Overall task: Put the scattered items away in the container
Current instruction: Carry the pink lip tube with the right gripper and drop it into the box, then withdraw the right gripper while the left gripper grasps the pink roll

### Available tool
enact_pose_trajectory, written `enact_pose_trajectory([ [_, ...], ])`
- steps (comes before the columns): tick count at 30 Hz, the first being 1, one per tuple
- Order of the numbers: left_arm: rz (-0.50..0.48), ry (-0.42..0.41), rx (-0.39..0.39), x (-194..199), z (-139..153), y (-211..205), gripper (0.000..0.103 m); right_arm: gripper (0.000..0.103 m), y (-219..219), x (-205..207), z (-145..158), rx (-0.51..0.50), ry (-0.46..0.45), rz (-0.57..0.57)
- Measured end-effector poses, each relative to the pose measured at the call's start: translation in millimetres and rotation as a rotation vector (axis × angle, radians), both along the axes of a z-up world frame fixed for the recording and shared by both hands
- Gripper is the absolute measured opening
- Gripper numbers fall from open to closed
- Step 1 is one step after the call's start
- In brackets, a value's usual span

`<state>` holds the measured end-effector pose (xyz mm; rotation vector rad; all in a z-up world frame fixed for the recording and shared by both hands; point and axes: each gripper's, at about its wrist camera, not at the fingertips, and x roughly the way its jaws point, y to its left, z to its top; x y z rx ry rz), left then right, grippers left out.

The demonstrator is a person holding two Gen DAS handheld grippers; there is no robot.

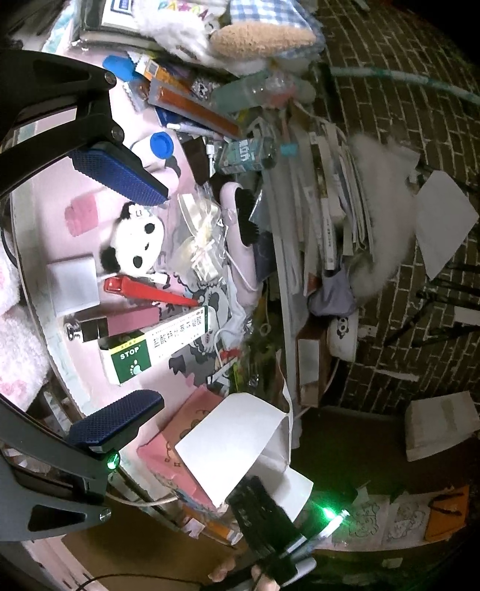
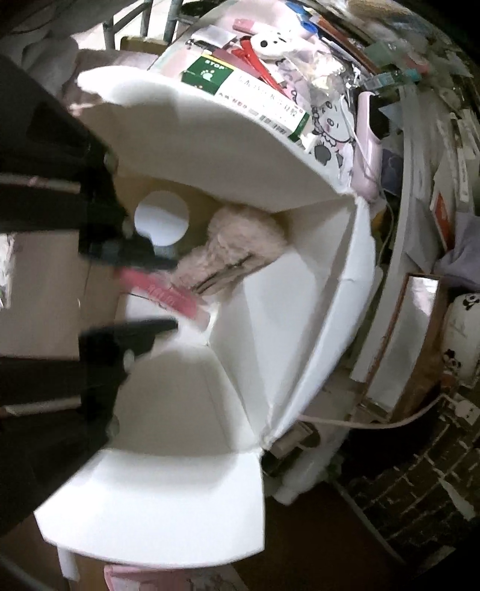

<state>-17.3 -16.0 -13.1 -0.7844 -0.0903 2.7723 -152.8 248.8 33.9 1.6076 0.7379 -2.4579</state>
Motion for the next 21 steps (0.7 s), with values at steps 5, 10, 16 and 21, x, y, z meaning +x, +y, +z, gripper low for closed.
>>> enact_pose_trajectory([
  [5,0.004,-0.007,-0.007,-1,-3,1,0.1,0.049,-11,24,34,0.006,0.191,0.03],
  [10,-0.004,-0.014,-0.004,-1,-6,2,0.1,0.052,-41,70,57,-0.177,0.34,0.154],
  [16,0.016,-0.022,-0.012,0,-9,-1,0.1,0.054,-92,99,34,-0.342,0.387,0.292],
  [21,0.054,-0.042,-0.03,1,-18,-16,0.1,0.057,-122,100,-4,-0.456,0.325,0.305],
])
